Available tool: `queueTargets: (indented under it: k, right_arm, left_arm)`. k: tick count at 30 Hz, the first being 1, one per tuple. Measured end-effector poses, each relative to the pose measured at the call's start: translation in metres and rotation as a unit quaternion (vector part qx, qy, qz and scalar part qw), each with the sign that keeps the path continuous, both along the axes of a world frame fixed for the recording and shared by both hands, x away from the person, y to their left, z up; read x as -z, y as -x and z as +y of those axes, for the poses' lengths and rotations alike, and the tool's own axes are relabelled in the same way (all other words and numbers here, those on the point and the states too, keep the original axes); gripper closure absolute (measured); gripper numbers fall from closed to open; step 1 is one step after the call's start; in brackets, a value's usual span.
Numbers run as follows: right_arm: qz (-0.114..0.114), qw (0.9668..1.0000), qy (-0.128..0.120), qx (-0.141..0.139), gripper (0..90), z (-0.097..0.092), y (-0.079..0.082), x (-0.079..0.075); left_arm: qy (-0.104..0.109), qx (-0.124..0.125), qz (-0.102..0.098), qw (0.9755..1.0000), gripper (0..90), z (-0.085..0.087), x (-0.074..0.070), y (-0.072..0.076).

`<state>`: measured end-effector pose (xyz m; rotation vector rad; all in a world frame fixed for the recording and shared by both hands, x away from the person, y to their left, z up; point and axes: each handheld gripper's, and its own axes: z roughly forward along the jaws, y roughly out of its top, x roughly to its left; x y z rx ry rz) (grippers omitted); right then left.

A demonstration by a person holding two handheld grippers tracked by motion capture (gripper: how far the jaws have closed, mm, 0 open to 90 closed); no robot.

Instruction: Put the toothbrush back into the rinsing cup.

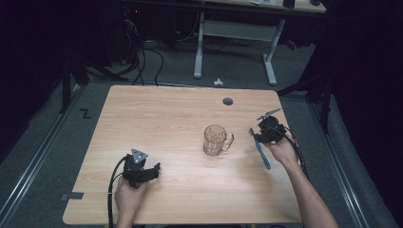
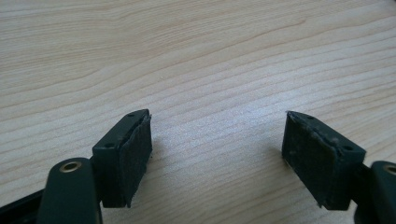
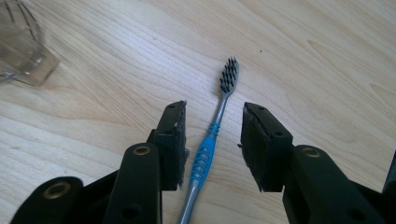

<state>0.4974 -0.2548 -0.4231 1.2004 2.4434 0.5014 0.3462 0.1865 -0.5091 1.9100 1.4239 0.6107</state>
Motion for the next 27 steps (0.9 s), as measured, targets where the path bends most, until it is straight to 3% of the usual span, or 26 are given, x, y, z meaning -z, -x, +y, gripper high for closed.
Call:
queueTargets:
  k: [10, 27]
  right_arm:
    - [0.048, 0.9984, 0.027, 0.013, 60.9, 0.0, -0.014, 0.016]
    - [0.097, 0.9936, 0.055, 0.021, 61.5, 0.005, -0.031, 0.028]
  left_arm:
    - [-0.001, 0.0, 0.0, 1.0, 24.9, 0.0, 0.0, 0.0]
    - [0.0, 0.0, 0.0, 1.0, 24.9, 0.0, 0.0, 0.0]
